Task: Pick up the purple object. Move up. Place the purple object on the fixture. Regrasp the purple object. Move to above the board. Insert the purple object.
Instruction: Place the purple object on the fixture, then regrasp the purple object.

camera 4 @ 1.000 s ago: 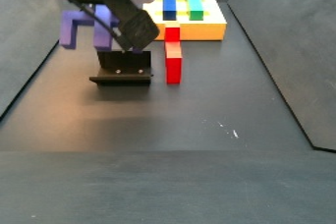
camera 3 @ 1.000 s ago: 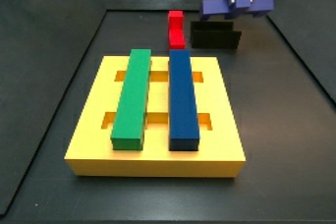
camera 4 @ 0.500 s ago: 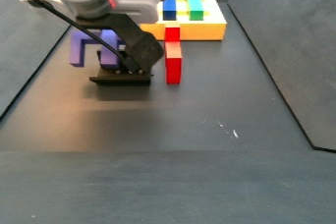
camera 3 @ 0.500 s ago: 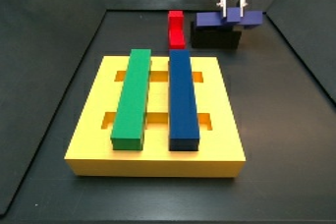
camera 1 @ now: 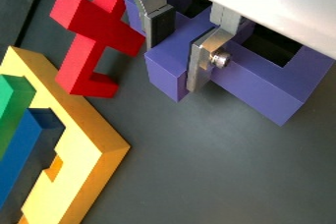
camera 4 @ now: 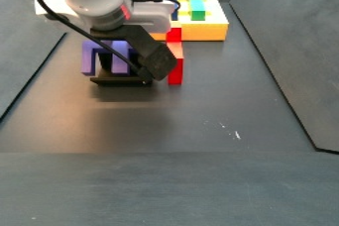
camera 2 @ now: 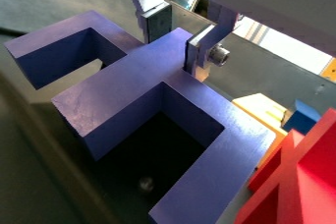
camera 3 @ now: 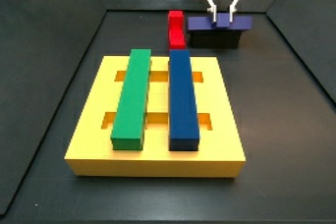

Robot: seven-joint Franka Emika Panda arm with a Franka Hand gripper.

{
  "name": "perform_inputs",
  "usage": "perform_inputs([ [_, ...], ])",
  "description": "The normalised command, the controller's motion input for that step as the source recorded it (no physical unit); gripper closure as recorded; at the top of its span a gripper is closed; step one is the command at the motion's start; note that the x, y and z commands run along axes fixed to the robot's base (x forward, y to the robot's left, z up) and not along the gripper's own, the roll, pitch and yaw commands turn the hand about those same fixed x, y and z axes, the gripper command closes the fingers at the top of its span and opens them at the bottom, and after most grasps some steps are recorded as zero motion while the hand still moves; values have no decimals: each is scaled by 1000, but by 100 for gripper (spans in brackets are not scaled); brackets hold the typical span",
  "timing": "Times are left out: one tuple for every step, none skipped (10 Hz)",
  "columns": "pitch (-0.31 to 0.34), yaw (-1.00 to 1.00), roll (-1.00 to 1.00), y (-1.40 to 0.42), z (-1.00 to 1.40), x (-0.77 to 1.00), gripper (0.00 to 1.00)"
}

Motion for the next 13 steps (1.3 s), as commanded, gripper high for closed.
perform_inputs([
  [0, 11, 94, 69, -297, 77, 100],
  [0, 0, 0, 54, -263, 6, 100],
  [0, 0, 0, 0, -177, 31, 100],
  [0, 0, 0, 0, 0, 0, 100],
  [0, 0, 0, 0, 0, 0, 0],
  [-117, 0, 403, -43, 137, 0, 0],
  [-191, 60, 834, -220, 257, -3, 0],
  [-166, 54, 909, -246, 351, 0, 0],
  [-163, 51, 903, -211, 354, -3, 0],
  [-169, 63, 1000, -189, 323, -23, 0],
  [-183, 94, 1000, -143, 274, -11, 0],
  [-146, 151, 1000, -49, 123, 0, 0],
  [-77, 229, 1000, 0, 0, 0, 0],
])
